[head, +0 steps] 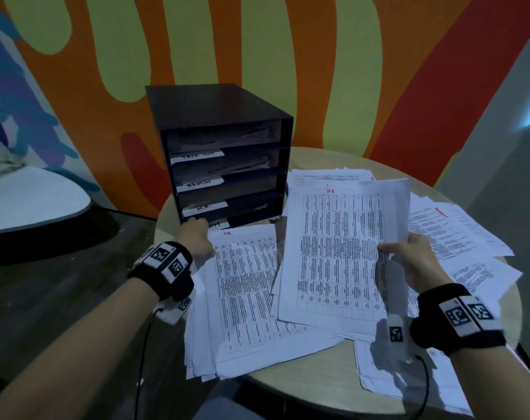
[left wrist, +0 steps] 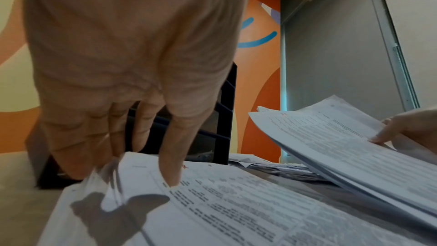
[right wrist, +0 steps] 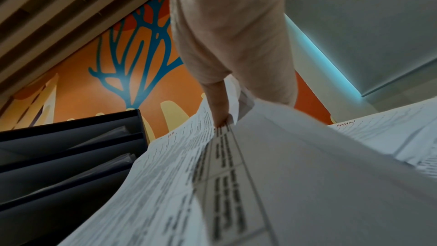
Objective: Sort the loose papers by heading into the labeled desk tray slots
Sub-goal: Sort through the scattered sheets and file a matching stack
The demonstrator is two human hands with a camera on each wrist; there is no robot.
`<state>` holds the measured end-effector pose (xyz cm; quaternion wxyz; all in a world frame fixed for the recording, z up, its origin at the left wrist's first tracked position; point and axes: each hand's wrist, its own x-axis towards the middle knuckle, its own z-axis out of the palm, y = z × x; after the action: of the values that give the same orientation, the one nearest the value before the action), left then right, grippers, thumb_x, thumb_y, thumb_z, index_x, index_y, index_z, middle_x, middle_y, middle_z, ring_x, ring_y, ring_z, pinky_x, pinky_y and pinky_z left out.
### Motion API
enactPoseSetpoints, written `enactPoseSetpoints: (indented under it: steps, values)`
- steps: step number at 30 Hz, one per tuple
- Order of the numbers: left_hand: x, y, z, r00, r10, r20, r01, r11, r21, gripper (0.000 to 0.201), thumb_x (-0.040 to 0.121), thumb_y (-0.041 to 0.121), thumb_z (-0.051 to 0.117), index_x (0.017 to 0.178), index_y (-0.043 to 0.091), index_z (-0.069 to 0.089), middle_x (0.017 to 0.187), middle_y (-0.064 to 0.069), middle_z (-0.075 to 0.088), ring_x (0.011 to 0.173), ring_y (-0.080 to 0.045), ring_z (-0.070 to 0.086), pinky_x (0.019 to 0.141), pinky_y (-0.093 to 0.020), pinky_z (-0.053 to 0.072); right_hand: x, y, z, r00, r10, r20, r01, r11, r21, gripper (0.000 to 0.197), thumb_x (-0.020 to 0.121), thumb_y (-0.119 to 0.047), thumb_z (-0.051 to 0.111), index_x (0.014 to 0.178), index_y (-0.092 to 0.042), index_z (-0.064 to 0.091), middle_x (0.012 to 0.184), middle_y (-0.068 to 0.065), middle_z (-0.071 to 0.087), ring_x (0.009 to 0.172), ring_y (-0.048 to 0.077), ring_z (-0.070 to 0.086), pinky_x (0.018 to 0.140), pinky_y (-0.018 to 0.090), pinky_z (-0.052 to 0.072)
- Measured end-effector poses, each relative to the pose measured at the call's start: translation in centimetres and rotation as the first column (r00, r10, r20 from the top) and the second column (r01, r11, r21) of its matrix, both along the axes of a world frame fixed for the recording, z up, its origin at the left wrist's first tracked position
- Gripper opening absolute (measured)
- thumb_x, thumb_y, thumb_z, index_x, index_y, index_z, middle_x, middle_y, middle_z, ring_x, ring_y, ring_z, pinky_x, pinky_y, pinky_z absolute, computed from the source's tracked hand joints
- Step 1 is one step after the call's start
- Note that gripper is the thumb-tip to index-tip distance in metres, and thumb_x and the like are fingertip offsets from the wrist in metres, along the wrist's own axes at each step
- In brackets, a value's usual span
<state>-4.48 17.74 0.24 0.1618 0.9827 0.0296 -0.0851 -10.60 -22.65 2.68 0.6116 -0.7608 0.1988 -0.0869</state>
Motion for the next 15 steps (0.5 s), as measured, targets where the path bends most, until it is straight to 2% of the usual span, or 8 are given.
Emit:
enactPoseSetpoints:
  steps: [2, 4, 6, 8, 10, 11, 13, 15]
  values:
    - [0.3, -0.1, -0.3, 1.000, -0.005, 0.018, 0.005, 1.000, -0.014, 0.063, 0.069, 0.010, 0.082, 0.124, 0.003, 0.050, 0.125, -0.016, 0.046, 0.101, -0.033, 0.057, 0.082, -0.041, 0.054, 0.2, 0.0, -0.1, 1.000, -0.004, -0.012, 0.004, 1.000, -0.004, 0.021, 0.082, 0.008, 0.066, 0.101, 0.006, 0.058, 0.079, 0.013, 0.058, 0.076, 0.028, 0.053, 0.068, 0.033, 0.043]
    - [0.5, -0.2, -0.5, 1.000, 0.003, 0.020, -0.002, 0.998, -0.060, 0.061, 0.069, 0.005, 0.080, 0.123, 0.005, 0.050, 0.121, -0.014, 0.047, 0.097, -0.032, 0.059, 0.080, -0.041, 0.056, 0.2, 0.1, 0.0, 1.000, -0.009, -0.018, 0.009, 1.000, -0.009, 0.023, 0.082, 0.007, 0.067, 0.103, 0.006, 0.058, 0.081, 0.013, 0.059, 0.077, 0.029, 0.054, 0.070, 0.034, 0.044]
    - [0.8, -0.2, -0.7, 0.999, 0.008, 0.031, -0.005, 0.996, -0.094, 0.041, 0.071, -0.001, 0.076, 0.103, 0.010, 0.053, 0.102, -0.011, 0.050, 0.084, -0.027, 0.058, 0.069, -0.034, 0.054, 0.3, 0.1, 0.0, 1.000, -0.009, -0.023, 0.009, 1.000, -0.007, 0.025, 0.082, 0.006, 0.067, 0.105, 0.005, 0.057, 0.086, 0.014, 0.060, 0.081, 0.030, 0.055, 0.073, 0.037, 0.045]
    - [1.2, 0.0, -1.2, 0.999, -0.002, 0.046, 0.006, 0.996, -0.087, 0.034, 0.074, -0.005, 0.069, 0.083, 0.016, 0.044, 0.087, -0.007, 0.041, 0.075, -0.019, 0.044, 0.062, -0.030, 0.038, 0.4, 0.0, 0.0, 0.999, -0.015, -0.028, 0.015, 1.000, -0.002, 0.026, 0.082, 0.006, 0.067, 0.105, 0.005, 0.056, 0.089, 0.014, 0.059, 0.086, 0.031, 0.055, 0.077, 0.040, 0.045]
    - [1.2, 0.1, -1.5, 0.997, 0.019, 0.076, -0.011, 0.994, -0.110, 0.031, 0.078, -0.007, 0.062, 0.079, 0.018, 0.044, 0.084, -0.006, 0.039, 0.073, -0.019, 0.040, 0.064, -0.029, 0.033, 0.4, -0.1, -0.1, 0.999, -0.017, -0.028, 0.017, 1.000, 0.000, 0.026, 0.081, 0.006, 0.068, 0.105, 0.005, 0.057, 0.092, 0.015, 0.059, 0.088, 0.032, 0.054, 0.078, 0.041, 0.044]
    - [1.1, 0.1, -1.6, 0.995, 0.042, 0.087, -0.032, 0.993, -0.117, 0.027, 0.081, -0.007, 0.061, 0.081, 0.018, 0.051, 0.081, -0.009, 0.045, 0.071, -0.023, 0.045, 0.063, -0.031, 0.038, 0.4, -0.1, -0.2, 1.000, -0.016, -0.026, 0.016, 1.000, 0.002, 0.026, 0.081, 0.006, 0.068, 0.104, 0.006, 0.057, 0.093, 0.016, 0.059, 0.089, 0.032, 0.054, 0.078, 0.041, 0.044]
    - [1.0, 0.3, -1.6, 0.994, 0.060, 0.095, -0.051, 0.995, -0.091, 0.014, 0.086, -0.003, 0.057, 0.080, 0.008, 0.063, 0.083, -0.016, 0.064, 0.080, -0.030, 0.062, 0.070, -0.038, 0.052, 0.4, 0.0, -0.2, 1.000, -0.017, -0.025, 0.017, 1.000, -0.001, 0.025, 0.081, 0.006, 0.068, 0.103, 0.006, 0.057, 0.094, 0.017, 0.059, 0.089, 0.032, 0.054, 0.078, 0.041, 0.044]
    - [1.2, 0.6, -1.6, 0.993, 0.054, 0.102, -0.046, 0.996, -0.078, 0.015, 0.087, 0.001, 0.053, 0.079, 0.003, 0.066, 0.089, -0.016, 0.070, 0.085, -0.031, 0.066, 0.077, -0.040, 0.056, 0.4, 0.0, -0.2, 1.000, -0.017, -0.025, 0.017, 1.000, -0.002, 0.025, 0.081, 0.007, 0.067, 0.103, 0.006, 0.056, 0.096, 0.017, 0.059, 0.090, 0.032, 0.054, 0.079, 0.041, 0.044]
